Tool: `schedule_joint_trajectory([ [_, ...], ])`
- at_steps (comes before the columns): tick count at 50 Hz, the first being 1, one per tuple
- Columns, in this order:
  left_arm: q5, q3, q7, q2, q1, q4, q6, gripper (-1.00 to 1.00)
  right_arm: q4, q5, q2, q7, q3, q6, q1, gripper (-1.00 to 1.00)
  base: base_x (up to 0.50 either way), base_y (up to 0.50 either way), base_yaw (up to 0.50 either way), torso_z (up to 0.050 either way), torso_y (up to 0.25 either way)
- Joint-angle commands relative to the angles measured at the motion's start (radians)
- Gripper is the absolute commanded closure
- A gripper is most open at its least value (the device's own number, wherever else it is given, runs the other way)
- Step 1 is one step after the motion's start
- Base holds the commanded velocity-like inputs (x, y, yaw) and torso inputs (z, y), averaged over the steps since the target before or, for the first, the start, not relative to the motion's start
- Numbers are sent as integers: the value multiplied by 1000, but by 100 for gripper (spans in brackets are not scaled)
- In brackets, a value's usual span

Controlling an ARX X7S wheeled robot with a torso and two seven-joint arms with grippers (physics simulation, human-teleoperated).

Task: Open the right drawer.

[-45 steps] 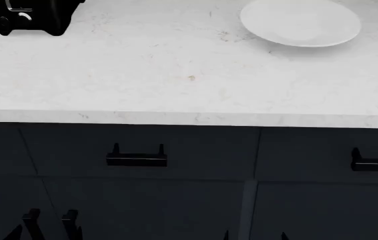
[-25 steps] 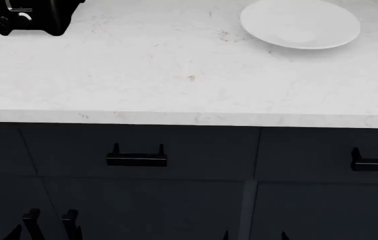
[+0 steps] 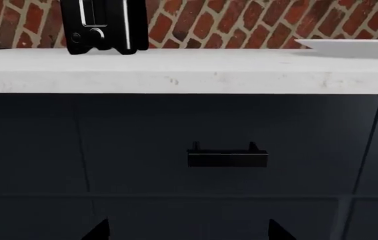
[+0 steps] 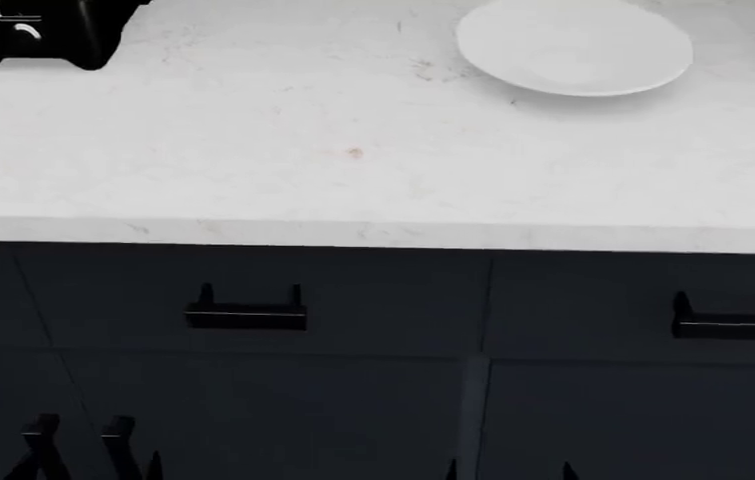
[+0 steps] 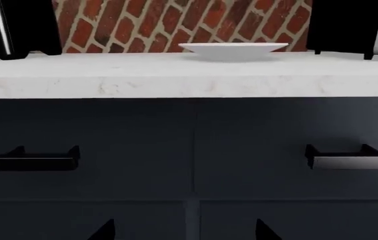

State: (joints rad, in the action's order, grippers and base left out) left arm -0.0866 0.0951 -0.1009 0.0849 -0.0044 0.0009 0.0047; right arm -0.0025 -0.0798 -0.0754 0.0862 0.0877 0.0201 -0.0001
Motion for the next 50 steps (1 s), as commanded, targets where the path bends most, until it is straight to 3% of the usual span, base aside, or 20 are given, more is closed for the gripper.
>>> schedule_joint_trajectory([
  [1, -15, 17, -14, 13, -2, -2, 5, -100, -3, -15, -15, 16, 14, 3, 0, -100, -62, -355, 0, 0, 0],
  [50, -57, 74, -47, 52, -6, -5, 30, -100, 3, -54, -62, 57, 71, 17, 4, -100, -19, -359, 0, 0, 0],
])
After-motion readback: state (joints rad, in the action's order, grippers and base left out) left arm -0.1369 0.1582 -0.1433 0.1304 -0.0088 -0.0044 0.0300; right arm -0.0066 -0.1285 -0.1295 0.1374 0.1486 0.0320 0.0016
